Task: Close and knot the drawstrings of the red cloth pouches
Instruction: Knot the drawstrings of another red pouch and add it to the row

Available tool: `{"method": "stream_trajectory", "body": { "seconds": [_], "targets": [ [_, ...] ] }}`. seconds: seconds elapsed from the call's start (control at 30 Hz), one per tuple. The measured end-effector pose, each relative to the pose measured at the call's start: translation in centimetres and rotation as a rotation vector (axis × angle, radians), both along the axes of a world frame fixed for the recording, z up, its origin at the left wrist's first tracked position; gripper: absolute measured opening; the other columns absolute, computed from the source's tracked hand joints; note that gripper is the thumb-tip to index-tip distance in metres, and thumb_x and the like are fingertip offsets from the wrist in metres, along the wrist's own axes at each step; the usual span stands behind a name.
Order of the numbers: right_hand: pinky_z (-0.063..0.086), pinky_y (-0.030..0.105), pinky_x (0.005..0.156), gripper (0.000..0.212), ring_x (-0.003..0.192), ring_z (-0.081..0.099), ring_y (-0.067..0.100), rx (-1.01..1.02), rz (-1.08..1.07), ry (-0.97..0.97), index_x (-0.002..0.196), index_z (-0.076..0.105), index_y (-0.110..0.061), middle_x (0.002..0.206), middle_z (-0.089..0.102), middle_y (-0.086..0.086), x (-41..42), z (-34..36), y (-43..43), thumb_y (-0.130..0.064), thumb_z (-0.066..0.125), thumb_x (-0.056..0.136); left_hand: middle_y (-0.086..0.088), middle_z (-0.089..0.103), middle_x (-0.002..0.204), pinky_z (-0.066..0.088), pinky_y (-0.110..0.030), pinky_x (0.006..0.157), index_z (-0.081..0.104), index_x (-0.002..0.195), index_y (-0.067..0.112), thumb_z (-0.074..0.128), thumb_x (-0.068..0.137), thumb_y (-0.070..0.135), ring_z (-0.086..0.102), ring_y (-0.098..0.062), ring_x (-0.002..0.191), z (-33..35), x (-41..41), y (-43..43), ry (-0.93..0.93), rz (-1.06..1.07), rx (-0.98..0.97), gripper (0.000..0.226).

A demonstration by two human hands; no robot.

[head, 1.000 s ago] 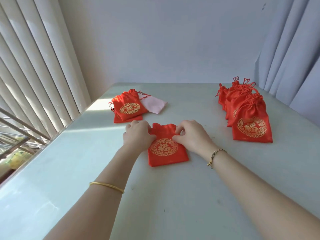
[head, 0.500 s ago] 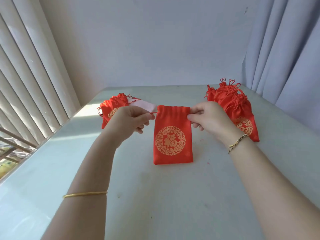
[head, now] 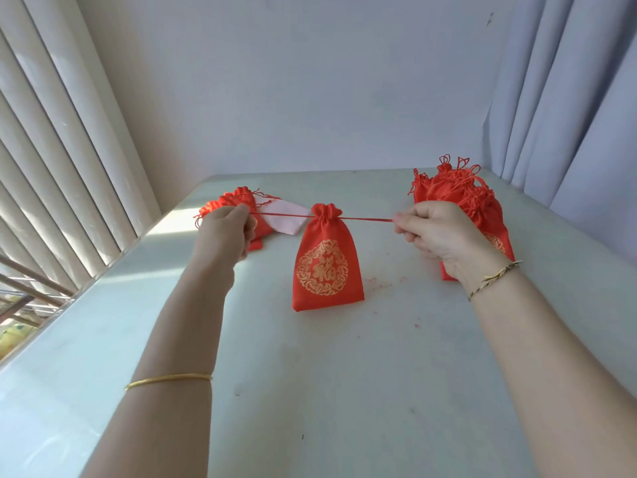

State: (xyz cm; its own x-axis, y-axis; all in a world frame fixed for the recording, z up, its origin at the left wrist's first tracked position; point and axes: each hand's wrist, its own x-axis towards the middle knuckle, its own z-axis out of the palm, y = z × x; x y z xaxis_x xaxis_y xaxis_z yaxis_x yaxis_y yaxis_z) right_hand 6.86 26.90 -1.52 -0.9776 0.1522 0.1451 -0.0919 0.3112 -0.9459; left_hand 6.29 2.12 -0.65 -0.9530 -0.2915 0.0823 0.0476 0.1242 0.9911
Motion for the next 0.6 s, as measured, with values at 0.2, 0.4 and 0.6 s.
{"method": "stream_trajectory", "body": {
  "seconds": [0.2,0.4,0.6],
  "targets": [
    [0.019,0.011,0.032,0.026,0.027,0.029,0.001,-0.015,-0.07,-0.001,0.061,0.053,-0.01,0.055,0.044,0.003,0.2,0.8,-0.5,-0.011,0.056,0.087,0.0,0.069,0.089,0.048,-0.026,0.079,0.043,0.065,0.017,0.036,0.099,0.021,0.066,-0.013,0.091,1.9,0.6,1.4,0.167,-0.276,0.543,0.036],
    [0.029,0.015,0.04,0.025,0.042,0.04,0.006,-0.179,0.12,0.136,0.068,0.059,-0.013,0.058,0.05,-0.001,2.4,4.3,-2.1,-0.019,0.055,0.092,-0.001,0.057,0.071,0.054,-0.023,0.066,0.063,0.087,0.007,0.044,0.097,0.019,0.054,-0.011,0.061,3.6,2.6,2.7,0.18,-0.526,0.371,0.024],
    [0.037,0.017,0.048,0.023,0.052,0.047,0.005,-0.107,0.286,0.259,0.07,0.064,-0.014,0.061,0.058,-0.006,3.8,5.5,-4.5,-0.017,0.056,0.091,-0.001,0.062,0.074,0.042,-0.011,0.051,0.068,0.094,0.008,0.062,0.086,0.006,0.052,-0.006,0.057,4.3,4.0,4.1,0.171,-0.552,-0.147,0.01]
  ]
}}
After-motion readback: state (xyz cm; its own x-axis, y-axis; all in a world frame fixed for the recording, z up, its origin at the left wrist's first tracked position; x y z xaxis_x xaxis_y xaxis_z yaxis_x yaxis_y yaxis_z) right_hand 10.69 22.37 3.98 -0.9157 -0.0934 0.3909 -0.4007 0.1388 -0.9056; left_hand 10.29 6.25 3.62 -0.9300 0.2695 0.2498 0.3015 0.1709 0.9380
